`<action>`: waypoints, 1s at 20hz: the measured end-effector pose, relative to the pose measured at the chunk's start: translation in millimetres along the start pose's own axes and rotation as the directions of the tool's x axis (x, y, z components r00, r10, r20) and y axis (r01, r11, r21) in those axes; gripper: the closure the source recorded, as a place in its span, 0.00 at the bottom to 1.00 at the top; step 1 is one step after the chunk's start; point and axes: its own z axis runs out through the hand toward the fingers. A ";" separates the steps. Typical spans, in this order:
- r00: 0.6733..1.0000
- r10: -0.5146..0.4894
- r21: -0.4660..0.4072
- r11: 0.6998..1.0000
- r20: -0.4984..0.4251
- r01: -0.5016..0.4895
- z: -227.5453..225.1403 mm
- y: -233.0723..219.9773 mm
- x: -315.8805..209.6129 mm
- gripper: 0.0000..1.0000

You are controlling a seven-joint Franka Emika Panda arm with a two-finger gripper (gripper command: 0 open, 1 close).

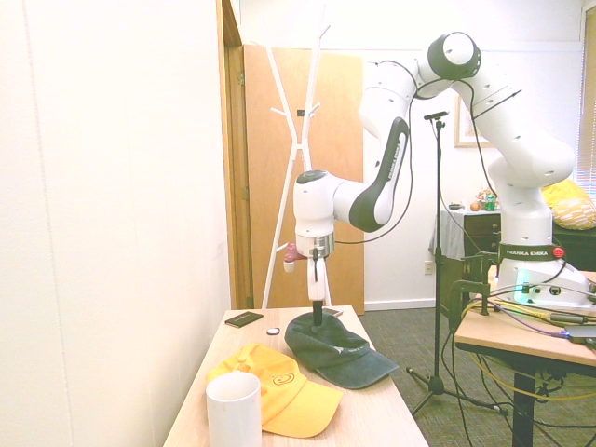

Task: Hang the cap

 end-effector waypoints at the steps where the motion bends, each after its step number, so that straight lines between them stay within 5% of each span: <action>1: 1.000 0.004 0.000 1.000 -0.003 -0.004 -0.5 1.2 2.5 1.00; 20: 1.000 0.014 -0.003 1.000 -0.014 -0.014 0.7 5.9 10.4 1.00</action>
